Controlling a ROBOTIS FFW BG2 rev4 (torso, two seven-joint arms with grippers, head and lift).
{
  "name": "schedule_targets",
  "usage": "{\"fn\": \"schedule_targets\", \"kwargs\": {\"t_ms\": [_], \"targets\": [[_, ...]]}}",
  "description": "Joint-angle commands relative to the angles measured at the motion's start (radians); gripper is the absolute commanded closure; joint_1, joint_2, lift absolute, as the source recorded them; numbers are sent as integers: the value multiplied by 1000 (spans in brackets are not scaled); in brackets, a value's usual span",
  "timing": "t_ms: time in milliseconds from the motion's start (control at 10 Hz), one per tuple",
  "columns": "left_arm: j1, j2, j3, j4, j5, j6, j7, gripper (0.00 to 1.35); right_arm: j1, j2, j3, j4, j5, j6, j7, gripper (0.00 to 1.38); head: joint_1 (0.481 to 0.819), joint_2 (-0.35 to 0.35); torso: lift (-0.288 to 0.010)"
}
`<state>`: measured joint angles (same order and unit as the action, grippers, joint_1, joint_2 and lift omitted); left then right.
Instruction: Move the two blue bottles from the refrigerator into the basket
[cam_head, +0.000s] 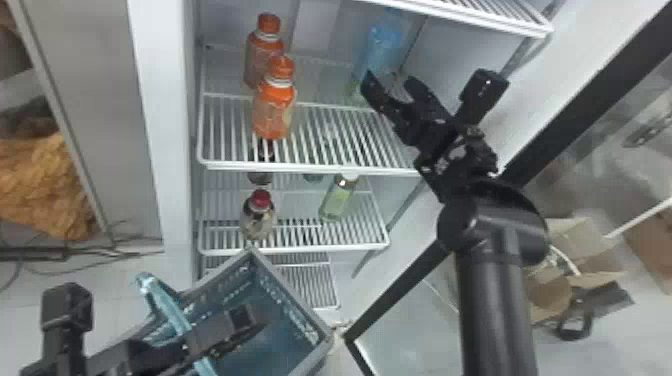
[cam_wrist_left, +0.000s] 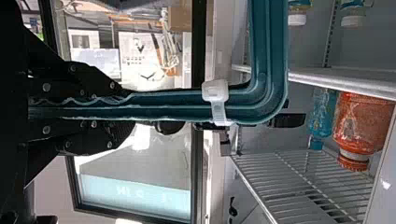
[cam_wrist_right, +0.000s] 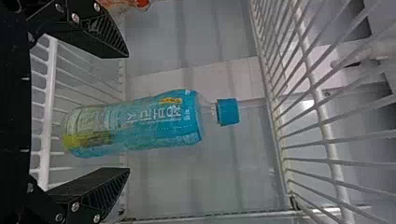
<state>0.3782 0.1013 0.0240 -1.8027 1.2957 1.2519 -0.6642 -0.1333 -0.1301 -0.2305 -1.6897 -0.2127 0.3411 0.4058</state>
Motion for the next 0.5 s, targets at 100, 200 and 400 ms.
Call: {"fn": "schedule_targets", "kwargs": {"t_ms": [100,200,400], "targets": [[-3,0,0,0,1,0,1,1202,-41,-3,11,39,17,0,-15,188,695,-350,-10],[-3,0,0,0,-1,0,1,1202,-51,-3,11,49,25,0,-19,188,695,-350,-10],[-5,0,0,0,-1,0,1,1202,-88,-8,15,96,39,0,-28,190,695,-350,-10]]}}
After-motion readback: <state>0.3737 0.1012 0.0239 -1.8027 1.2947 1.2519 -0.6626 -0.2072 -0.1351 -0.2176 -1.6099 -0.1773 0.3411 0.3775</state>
